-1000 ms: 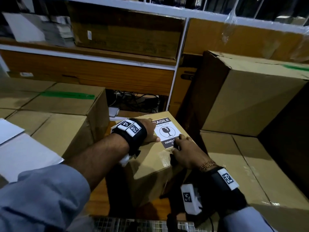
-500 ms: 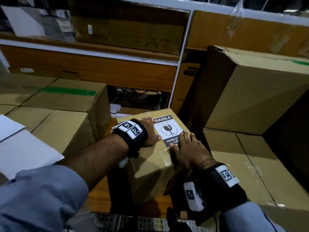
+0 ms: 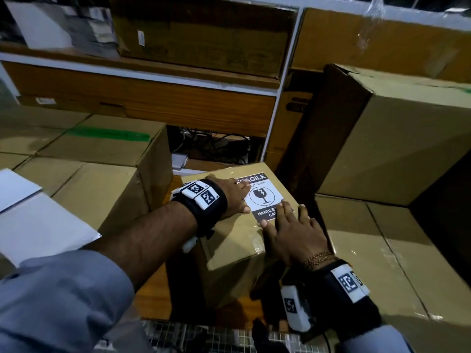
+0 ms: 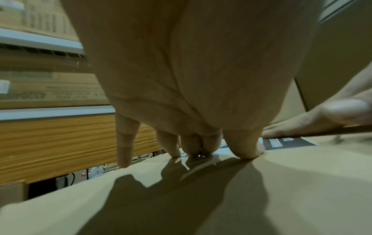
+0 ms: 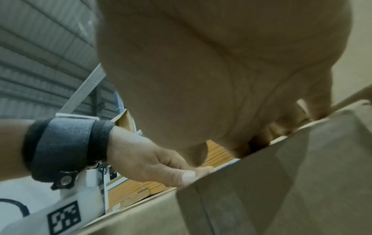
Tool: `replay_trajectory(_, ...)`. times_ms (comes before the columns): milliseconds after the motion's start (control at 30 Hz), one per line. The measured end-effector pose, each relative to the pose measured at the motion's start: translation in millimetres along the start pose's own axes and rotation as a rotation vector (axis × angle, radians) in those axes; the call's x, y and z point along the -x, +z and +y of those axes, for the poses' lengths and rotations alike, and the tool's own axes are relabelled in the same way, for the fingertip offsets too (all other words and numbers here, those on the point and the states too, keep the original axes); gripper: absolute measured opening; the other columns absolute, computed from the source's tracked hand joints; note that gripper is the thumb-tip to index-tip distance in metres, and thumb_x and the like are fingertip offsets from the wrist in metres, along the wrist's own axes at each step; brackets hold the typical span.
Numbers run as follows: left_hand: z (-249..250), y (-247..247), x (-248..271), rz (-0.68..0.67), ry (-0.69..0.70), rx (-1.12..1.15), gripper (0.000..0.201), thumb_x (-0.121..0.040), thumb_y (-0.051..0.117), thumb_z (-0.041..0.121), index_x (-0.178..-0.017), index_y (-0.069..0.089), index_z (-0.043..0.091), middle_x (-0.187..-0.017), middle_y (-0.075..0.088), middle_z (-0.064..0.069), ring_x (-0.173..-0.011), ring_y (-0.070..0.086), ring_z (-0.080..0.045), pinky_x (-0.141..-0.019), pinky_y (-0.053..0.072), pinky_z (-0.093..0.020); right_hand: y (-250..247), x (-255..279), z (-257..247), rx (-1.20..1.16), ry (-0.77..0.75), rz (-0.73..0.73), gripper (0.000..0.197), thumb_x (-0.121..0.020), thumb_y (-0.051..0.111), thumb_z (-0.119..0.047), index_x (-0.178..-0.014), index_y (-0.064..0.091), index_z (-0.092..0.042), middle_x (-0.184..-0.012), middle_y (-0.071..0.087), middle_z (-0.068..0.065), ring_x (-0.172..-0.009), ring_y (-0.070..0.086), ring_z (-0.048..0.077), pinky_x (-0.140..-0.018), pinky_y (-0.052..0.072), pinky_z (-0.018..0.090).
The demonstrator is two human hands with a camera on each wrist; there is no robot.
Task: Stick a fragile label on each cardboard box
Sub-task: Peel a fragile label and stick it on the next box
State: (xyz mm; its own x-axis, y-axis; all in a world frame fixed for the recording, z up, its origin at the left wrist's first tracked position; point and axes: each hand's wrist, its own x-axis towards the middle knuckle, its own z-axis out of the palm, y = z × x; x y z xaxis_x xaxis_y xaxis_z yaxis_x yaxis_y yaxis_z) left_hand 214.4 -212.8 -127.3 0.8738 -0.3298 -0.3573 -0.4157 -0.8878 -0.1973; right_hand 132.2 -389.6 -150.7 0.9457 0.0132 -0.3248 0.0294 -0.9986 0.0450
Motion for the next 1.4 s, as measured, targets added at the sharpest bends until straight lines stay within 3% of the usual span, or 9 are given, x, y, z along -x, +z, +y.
replay_trajectory(167,-1.9,3.1,-3.4,-0.002,-0.131,0.034,0.096,-0.096,0.039,0.074,-0.164,0.009,0.014,-0.172,0.008,-0.003,-0.155,0.022,-0.024,-0.117,0.026,-0.057,-1.2,8.4,-6.3,0.000,0.172,0.081,0.096,-0.097,0.006,-0.076,-0.165,0.005,-0.008,-0.174,0.005,0.010,-0.159,0.003,0.038,-0.127,0.013,0.050)
replay_trajectory(433,-3.0,-2.2,-10.4,0.064,0.083,0.131,0.078,-0.103,0.052,0.050,-0.164,0.013,0.019,-0.172,0.008,-0.002,-0.154,0.022,-0.025,-0.119,0.025,-0.039,7.8,22.2,-7.0,-0.045,-0.285,0.163,0.073,-0.107,0.019,-0.059,-0.166,0.004,-0.020,-0.174,0.000,0.000,-0.160,-0.004,0.026,-0.128,0.002,0.040)
replay_trajectory(600,-4.4,-1.8,-17.3,0.068,0.037,0.177,0.086,-0.103,0.051,0.054,-0.164,0.008,0.010,-0.172,0.010,-0.006,-0.155,0.022,-0.025,-0.120,0.023,-0.035,-6.7,29.6,6.3,-0.114,-0.359,0.156,0.058,-0.108,0.033,-0.053,-0.160,0.036,-0.027,-0.168,0.030,-0.005,-0.156,0.021,0.025,-0.124,0.027,0.041)
replay_trajectory(767,-5.8,-15.9,-18.5,0.051,0.062,0.209,0.091,-0.094,0.065,0.057,-0.160,0.024,0.010,-0.165,0.030,-0.011,-0.143,0.041,-0.032,-0.115,0.037,-0.039,-23.9,24.9,15.6,-0.275,-0.299,0.224,0.041,-0.103,0.045,-0.054,-0.123,0.069,-0.027,-0.124,0.072,0.002,-0.107,0.067,0.021,-0.089,0.057,0.042)
replay_trajectory(833,-5.4,-28.0,-15.2,0.061,0.101,0.216,0.084,-0.090,0.073,0.047,-0.156,0.034,0.013,-0.158,0.040,-0.011,-0.137,0.047,-0.031,-0.108,0.040,-0.036,-28.4,14.3,16.5,-0.332,-0.273,0.236,0.037,-0.105,0.048,-0.048,-0.126,0.066,-0.024,-0.128,0.069,0.005,-0.110,0.065,0.022,-0.093,0.055,0.041)
replay_trajectory(900,-0.3,-36.7,-19.3,0.058,0.162,0.187,0.082,-0.090,0.077,0.032,-0.158,0.034,0.015,-0.157,0.043,-0.010,-0.138,0.046,-0.030,-0.106,0.039,-0.032,-26.4,6.7,14.2,-0.260,-0.301,0.182,0.039,-0.107,0.046,-0.042,-0.135,0.060,-0.020,-0.146,0.055,0.004,-0.133,0.051,0.023,-0.107,0.047,0.041)
replay_trajectory(1033,17.3,-43.1,-38.0,0.011,0.166,0.085,0.096,-0.095,0.072,0.024,-0.165,0.006,0.015,-0.172,0.007,-0.005,-0.156,0.017,-0.022,-0.119,0.023,-0.030,-11.3,2.4,10.7,-0.115,-0.290,0.224,0.049,-0.104,0.035,-0.042,-0.144,0.051,-0.018,-0.155,0.047,0.002,-0.146,0.037,0.021,-0.119,0.037,0.039)
replay_trajectory(1133,17.3,-40.1,-50.4,0.019,0.121,0.129,0.093,-0.095,0.068,0.017,-0.164,0.006,0.013,-0.171,0.015,-0.008,-0.153,0.027,-0.027,-0.117,0.031,-0.033,-9.2,6.3,8.3,-0.114,-0.271,0.239,0.055,-0.106,0.038,-0.037,-0.158,0.038,-0.019,-0.167,0.033,0.000,-0.154,0.027,0.020,-0.125,0.028,0.038)
replay_trajectory(1400,1.9,-9.1,-77.0,0.128,-0.077,0.057,0.088,-0.102,0.056,0.043,-0.164,-0.001,0.019,-0.173,0.002,-0.001,-0.156,0.017,-0.031,-0.122,0.018,-0.048,-13.3,9.3,18.8,-0.183,-0.295,0.221,0.055,-0.107,0.040,-0.035,-0.161,0.035,-0.022,-0.170,0.028,-0.003,-0.156,0.022,0.017,-0.127,0.019,0.031)
